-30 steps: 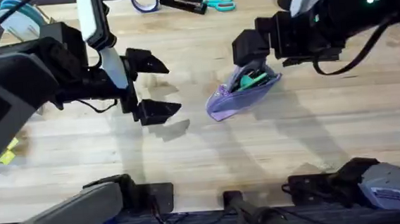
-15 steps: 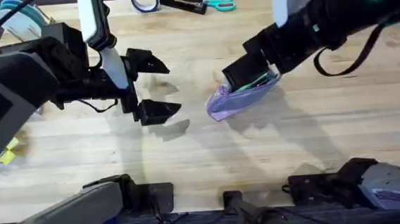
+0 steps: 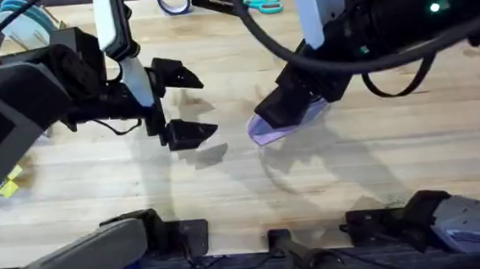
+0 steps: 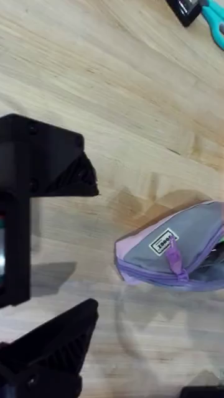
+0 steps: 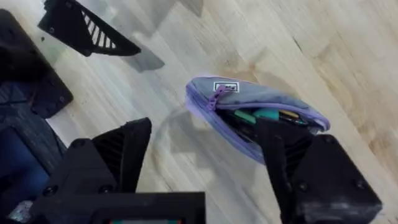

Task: Unzip the bag, pick up the pens from the table one at a time and place them inside, then zip the bag closed.

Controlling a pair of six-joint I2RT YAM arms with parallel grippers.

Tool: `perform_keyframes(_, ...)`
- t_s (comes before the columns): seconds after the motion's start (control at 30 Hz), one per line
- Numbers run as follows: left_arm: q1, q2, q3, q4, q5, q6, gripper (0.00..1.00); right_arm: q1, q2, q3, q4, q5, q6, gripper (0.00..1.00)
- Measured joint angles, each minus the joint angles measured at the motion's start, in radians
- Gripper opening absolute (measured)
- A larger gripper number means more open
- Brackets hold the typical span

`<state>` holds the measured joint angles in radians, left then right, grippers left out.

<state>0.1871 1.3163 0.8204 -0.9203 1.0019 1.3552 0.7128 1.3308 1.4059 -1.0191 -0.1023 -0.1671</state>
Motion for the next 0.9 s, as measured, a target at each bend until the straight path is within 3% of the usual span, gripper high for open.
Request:
perform_keyframes(0.57, 0.000, 0.000, 0.000, 0.000, 0.000, 0.000, 0.993, 0.001, 0.005, 0.001, -0.008, -0.011, -0.014, 0.995)
perform_keyframes(0.9, 0.000, 0.000, 0.000, 0.000, 0.000, 0.000, 0.993, 0.000, 0.104, 0.003, 0.042, -0.011, -0.017, 0.996)
